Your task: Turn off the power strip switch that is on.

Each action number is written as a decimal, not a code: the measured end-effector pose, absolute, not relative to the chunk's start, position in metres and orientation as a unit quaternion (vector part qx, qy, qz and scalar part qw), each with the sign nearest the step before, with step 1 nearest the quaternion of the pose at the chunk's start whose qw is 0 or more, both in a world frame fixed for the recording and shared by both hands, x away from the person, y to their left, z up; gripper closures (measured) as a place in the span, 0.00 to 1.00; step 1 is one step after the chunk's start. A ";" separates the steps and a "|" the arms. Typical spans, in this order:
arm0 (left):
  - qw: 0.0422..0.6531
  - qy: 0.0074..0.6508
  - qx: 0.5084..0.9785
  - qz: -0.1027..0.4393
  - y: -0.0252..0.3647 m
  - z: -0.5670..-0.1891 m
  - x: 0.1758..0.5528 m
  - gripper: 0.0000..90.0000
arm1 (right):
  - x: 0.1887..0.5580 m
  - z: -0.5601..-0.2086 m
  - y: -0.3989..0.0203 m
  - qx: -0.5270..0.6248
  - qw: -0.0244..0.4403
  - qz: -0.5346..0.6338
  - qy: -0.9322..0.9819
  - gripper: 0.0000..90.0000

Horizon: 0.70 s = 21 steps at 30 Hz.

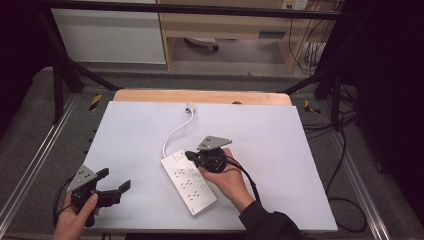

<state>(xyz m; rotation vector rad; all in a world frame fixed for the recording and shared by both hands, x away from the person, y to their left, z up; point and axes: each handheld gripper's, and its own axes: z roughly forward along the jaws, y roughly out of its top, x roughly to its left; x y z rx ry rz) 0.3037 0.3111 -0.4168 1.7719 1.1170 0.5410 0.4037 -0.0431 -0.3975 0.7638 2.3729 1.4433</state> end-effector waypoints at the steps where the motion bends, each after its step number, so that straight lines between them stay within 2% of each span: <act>1: 0.470 0.455 0.723 0.221 0.311 -0.417 0.304 0.07 | 0.404 -0.398 -0.043 0.264 0.129 0.496 0.817 1.00; 21: 0.470 0.456 0.723 0.222 0.311 -0.417 0.303 0.07 | 0.407 -0.409 -0.042 0.270 0.122 0.477 0.827 1.00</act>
